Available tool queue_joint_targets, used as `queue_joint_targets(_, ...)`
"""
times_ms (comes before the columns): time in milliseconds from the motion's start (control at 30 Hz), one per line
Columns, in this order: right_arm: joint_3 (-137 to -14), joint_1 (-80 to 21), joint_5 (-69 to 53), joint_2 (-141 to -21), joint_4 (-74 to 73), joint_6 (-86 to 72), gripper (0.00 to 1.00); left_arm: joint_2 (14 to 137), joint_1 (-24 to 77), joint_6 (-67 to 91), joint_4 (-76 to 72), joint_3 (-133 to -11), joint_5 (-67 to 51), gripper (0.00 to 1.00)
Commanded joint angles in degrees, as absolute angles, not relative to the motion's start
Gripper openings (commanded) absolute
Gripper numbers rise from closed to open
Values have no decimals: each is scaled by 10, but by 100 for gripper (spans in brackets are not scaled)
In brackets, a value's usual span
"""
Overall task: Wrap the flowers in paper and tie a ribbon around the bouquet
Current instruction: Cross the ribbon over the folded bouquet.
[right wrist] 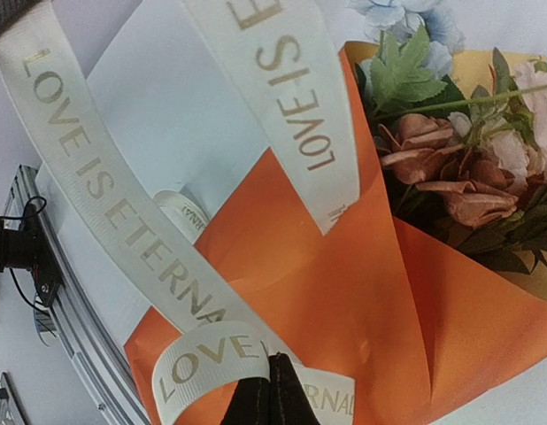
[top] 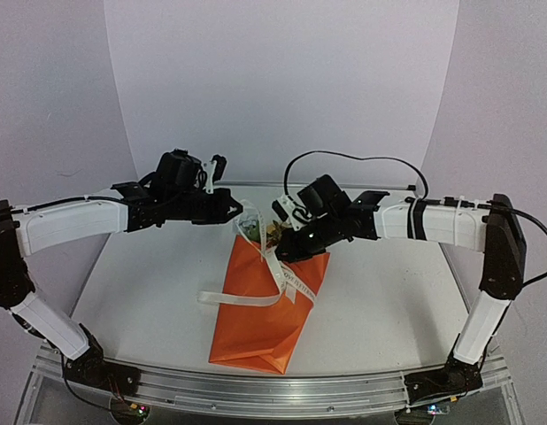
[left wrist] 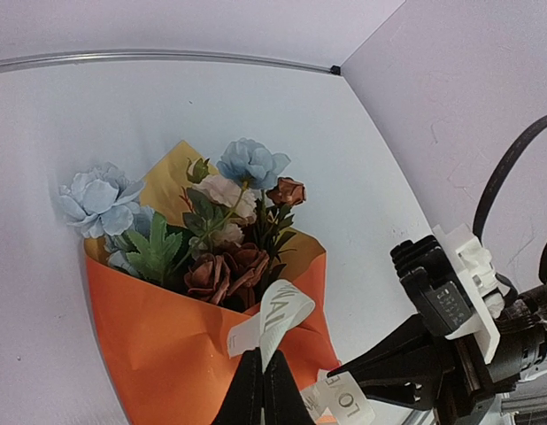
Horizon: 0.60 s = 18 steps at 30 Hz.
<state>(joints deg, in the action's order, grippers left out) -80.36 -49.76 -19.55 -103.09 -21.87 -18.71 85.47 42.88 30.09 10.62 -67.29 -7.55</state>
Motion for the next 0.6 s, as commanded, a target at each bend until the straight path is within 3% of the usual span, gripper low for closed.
queue_joint_targets(0, -791, -495, -156, -1035, -224, -238, 0, 861, 424, 306, 107, -700, -75, 0)
queue_joint_targets(567, -786, -510, -129, -1015, -316, -283, 2, 879, 419, 321, 95, -676, -97, 0)
